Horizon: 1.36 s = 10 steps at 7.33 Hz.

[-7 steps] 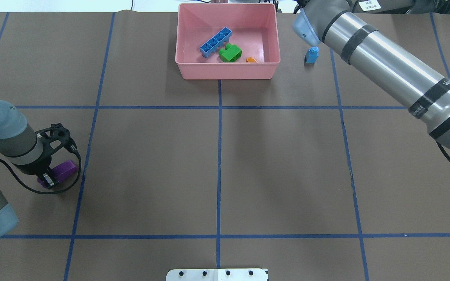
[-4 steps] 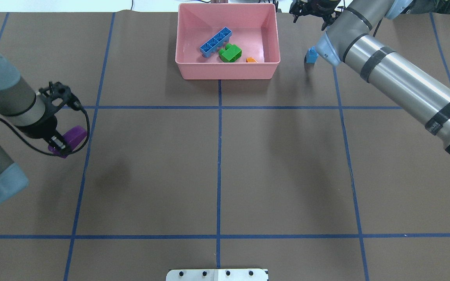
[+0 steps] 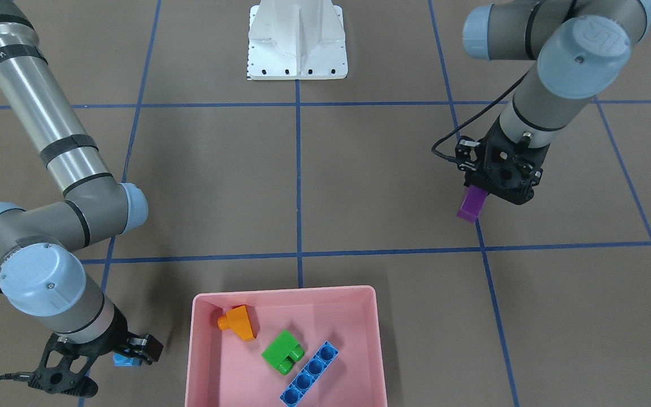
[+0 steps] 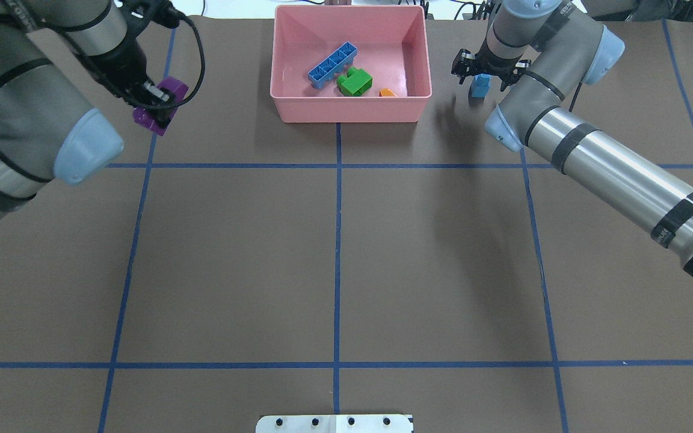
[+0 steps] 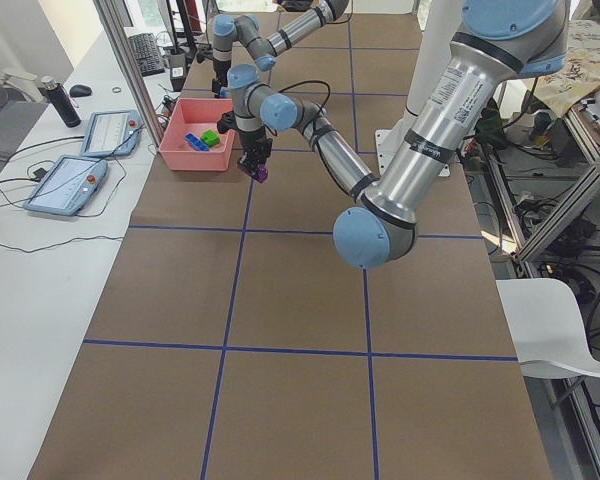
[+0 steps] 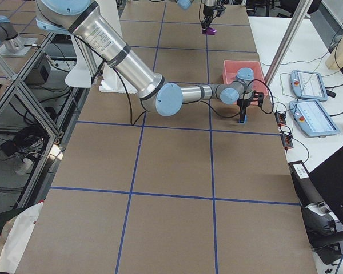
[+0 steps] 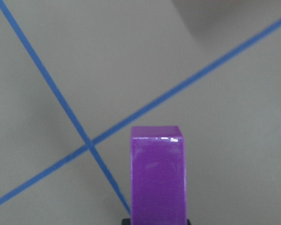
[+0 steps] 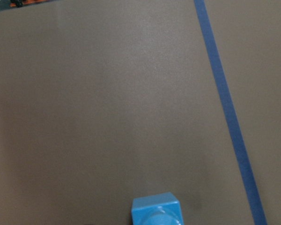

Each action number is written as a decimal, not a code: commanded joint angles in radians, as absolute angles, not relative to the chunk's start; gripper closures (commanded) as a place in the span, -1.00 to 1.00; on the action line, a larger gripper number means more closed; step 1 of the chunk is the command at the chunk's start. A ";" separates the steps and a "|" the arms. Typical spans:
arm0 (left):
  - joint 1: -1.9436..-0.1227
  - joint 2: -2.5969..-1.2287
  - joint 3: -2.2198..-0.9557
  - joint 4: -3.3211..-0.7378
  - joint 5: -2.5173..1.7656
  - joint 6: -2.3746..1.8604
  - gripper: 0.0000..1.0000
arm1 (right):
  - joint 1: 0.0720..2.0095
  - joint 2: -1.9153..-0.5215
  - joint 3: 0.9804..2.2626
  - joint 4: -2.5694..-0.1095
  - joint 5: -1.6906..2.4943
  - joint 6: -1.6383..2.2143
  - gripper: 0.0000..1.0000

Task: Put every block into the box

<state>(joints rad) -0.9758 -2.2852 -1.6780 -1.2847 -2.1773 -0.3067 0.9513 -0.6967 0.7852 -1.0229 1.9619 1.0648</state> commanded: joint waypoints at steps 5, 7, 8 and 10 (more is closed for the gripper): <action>-0.930 -2.810 -0.838 -1.949 -1.962 -0.817 1.00 | 0.966 -0.668 0.784 -1.023 1.951 1.039 1.00; -0.841 -2.810 -0.723 -2.111 -1.765 -0.872 0.18 | 1.014 -0.577 0.796 -1.044 1.979 1.029 1.00; -0.828 -2.810 -0.724 -2.112 -1.764 -0.877 -0.99 | 1.011 -0.515 0.799 -1.107 1.980 1.051 1.00; -0.886 -2.759 -0.902 -1.930 -1.953 -0.858 -1.00 | 0.950 -0.457 0.801 -1.114 1.980 1.213 1.00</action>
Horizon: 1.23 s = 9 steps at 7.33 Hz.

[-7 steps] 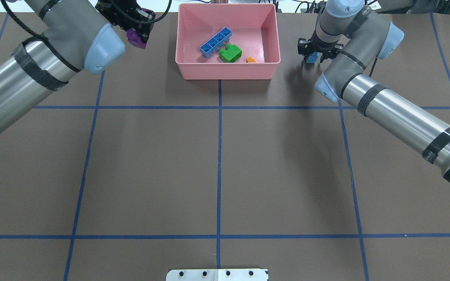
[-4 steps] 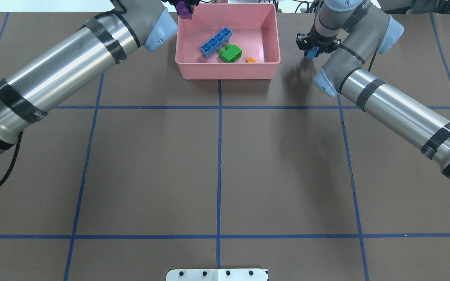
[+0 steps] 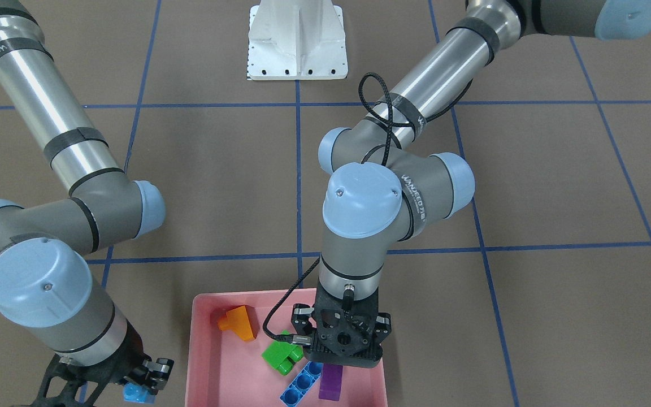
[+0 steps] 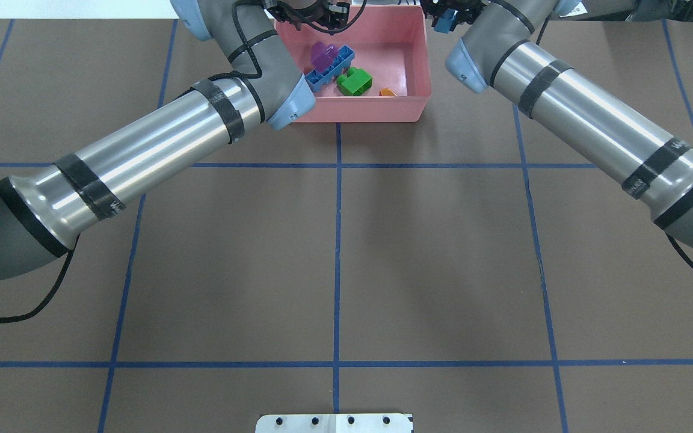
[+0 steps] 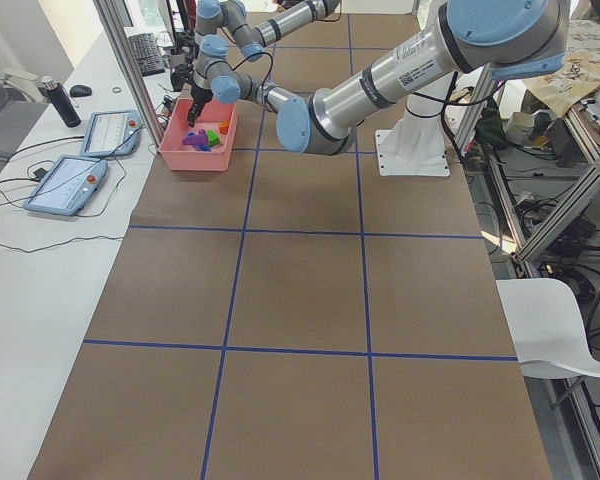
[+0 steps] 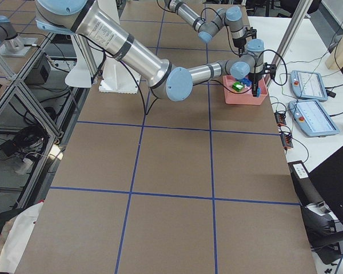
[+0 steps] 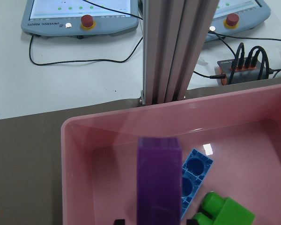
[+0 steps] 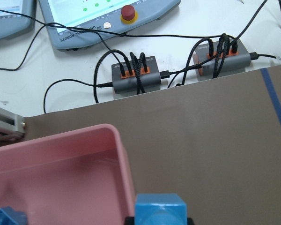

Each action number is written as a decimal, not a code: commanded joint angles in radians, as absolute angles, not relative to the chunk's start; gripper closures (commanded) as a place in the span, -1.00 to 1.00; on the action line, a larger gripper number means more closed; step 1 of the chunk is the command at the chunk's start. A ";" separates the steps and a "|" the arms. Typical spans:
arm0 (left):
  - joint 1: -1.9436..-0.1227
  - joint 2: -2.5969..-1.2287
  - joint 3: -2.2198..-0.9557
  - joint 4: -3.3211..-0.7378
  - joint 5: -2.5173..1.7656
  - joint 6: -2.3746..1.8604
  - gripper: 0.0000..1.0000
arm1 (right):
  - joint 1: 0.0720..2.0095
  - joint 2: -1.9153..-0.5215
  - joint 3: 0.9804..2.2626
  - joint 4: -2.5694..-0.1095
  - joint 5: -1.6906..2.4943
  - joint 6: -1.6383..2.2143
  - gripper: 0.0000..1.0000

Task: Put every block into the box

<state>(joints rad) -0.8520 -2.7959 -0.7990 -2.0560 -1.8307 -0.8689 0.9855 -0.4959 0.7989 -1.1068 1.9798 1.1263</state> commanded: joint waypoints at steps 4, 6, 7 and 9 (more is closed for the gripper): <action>-1.092 -2.443 -1.415 -1.554 -2.156 -0.489 -1.00 | 0.874 -0.443 0.814 -1.068 1.962 1.290 -1.00; -1.198 -2.207 -1.590 -1.517 -2.190 -0.244 -1.00 | 0.879 -0.565 1.011 -1.090 1.980 1.292 -1.00; -1.242 -2.113 -1.615 -1.519 -2.194 -0.154 -1.00 | 0.891 -0.675 1.149 -1.129 1.997 1.276 -1.00; -1.307 -1.993 -1.609 -1.519 -2.195 -0.039 -1.00 | 0.973 -0.832 1.343 -1.214 2.105 1.220 -1.00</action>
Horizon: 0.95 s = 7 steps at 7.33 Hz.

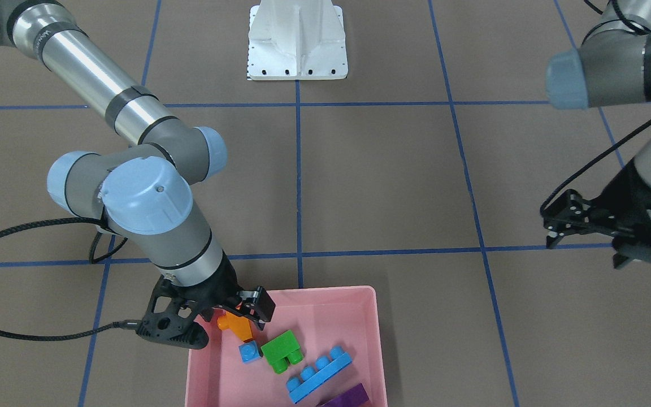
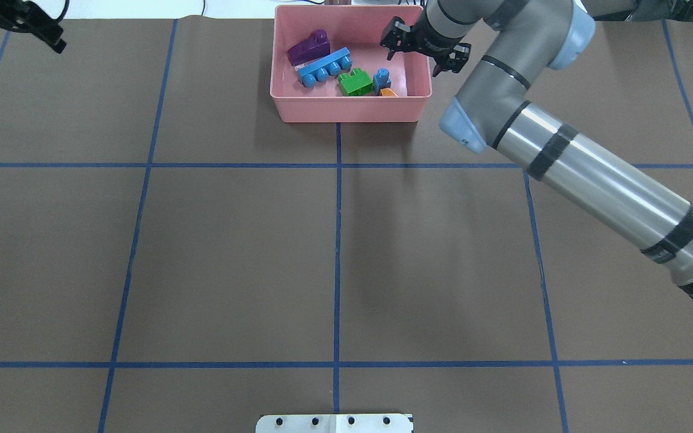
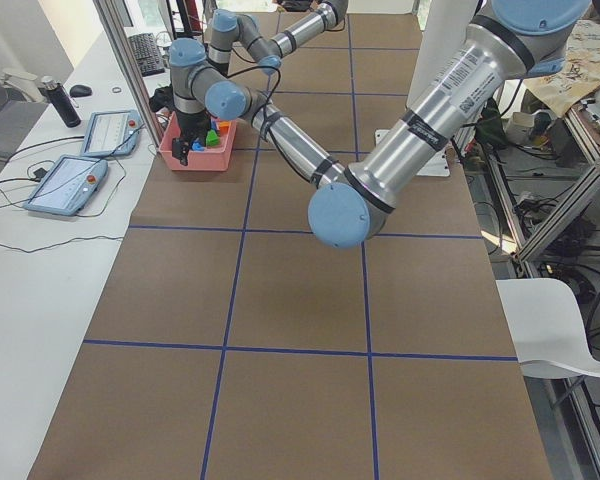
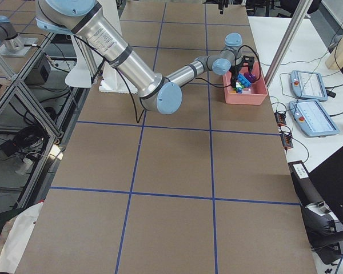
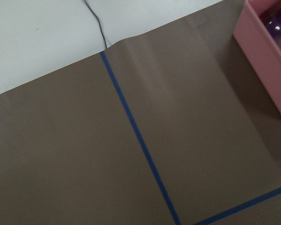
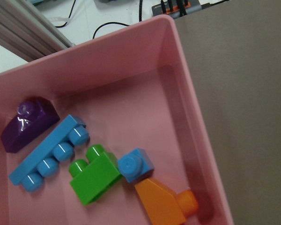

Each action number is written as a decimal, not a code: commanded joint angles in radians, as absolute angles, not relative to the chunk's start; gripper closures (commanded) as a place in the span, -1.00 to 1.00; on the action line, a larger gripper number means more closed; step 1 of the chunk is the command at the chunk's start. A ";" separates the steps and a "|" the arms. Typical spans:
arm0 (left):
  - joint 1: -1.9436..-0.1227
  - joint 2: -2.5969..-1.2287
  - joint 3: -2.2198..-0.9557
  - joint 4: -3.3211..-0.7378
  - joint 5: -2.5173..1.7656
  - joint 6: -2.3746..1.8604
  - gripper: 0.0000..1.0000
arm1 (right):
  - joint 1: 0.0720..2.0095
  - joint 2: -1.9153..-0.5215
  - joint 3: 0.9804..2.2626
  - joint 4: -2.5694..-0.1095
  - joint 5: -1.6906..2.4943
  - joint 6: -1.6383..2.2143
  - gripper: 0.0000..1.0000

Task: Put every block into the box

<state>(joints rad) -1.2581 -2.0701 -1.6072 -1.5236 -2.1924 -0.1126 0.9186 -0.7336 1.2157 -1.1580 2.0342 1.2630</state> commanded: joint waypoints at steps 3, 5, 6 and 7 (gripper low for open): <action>-1.386 -1.896 -1.545 -1.531 -2.287 0.012 -1.00 | 1.149 -1.236 1.749 -1.467 2.249 0.813 -1.00; -1.457 -1.873 -1.474 -1.526 -2.287 0.151 -1.00 | 1.283 -1.441 1.806 -1.516 2.330 0.517 -1.00; -1.479 -1.843 -1.471 -1.529 -2.295 0.150 -1.00 | 1.340 -1.497 1.793 -1.523 2.345 0.382 -1.00; -1.488 -1.798 -1.465 -1.522 -2.345 0.140 -1.00 | 1.388 -1.511 1.799 -1.617 2.344 0.270 -1.00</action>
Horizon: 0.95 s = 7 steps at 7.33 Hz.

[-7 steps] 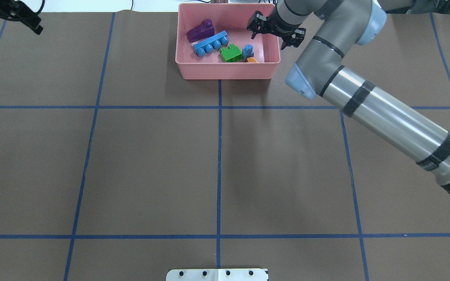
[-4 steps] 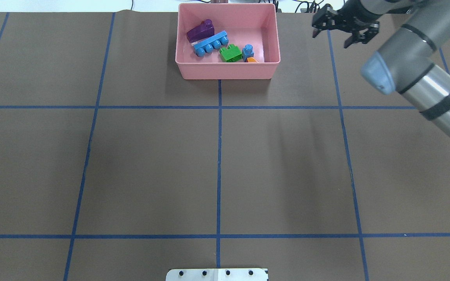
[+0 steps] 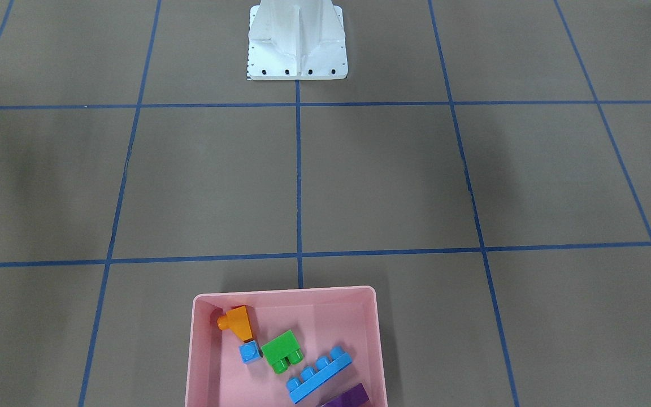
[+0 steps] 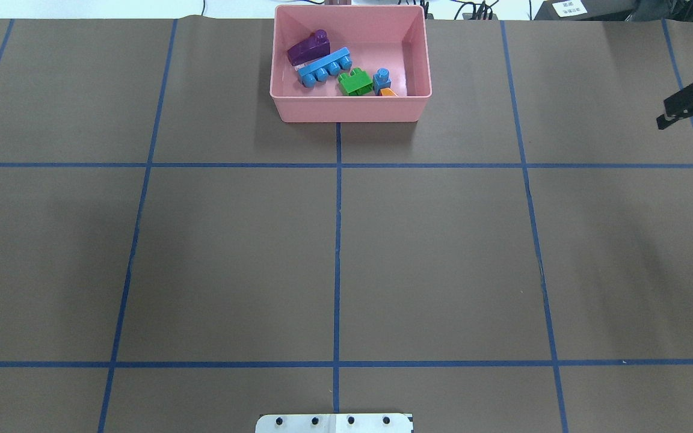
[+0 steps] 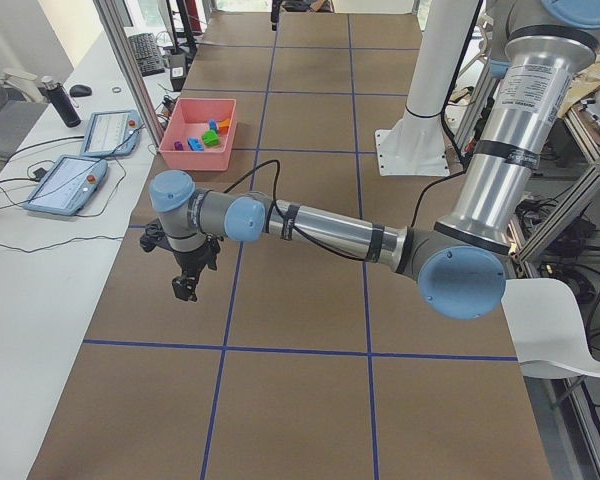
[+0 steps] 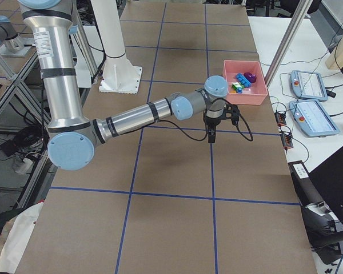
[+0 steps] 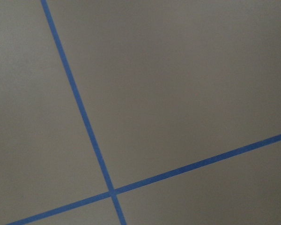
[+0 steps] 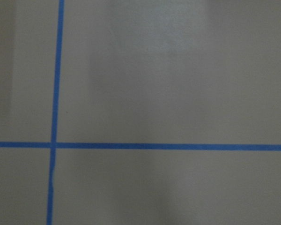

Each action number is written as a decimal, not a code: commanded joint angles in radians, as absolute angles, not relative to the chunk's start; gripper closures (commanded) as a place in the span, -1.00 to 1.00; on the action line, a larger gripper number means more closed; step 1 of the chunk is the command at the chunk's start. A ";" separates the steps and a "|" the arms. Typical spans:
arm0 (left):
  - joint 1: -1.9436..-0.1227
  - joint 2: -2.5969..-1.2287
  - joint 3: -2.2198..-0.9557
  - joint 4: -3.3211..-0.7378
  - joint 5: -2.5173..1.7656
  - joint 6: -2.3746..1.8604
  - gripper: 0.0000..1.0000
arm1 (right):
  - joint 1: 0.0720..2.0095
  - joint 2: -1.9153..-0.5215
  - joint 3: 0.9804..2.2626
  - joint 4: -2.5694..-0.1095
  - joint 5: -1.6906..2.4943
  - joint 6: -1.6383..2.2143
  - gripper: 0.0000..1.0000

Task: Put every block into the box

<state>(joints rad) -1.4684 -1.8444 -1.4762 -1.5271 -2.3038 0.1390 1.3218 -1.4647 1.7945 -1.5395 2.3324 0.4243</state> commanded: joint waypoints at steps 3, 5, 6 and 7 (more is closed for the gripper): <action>-1.506 -1.666 -1.483 -1.540 -2.381 0.078 -1.00 | 1.414 -1.485 1.798 -1.824 2.332 0.043 -1.00; -1.506 -1.616 -1.605 -1.552 -2.378 0.069 -1.00 | 1.414 -1.485 1.793 -1.822 2.333 0.060 -1.00; -1.499 -1.565 -1.665 -1.569 -2.379 0.080 -1.00 | 1.414 -1.485 1.789 -1.824 2.333 0.060 -1.00; -1.499 -1.528 -1.696 -1.720 -2.384 0.078 -1.00 | 1.414 -1.482 1.767 -1.819 2.335 0.060 -1.00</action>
<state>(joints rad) -1.5013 -1.5778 -1.6418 -1.5978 -2.3799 0.0758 1.4142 -1.4840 1.7859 -1.8219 2.3333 0.0584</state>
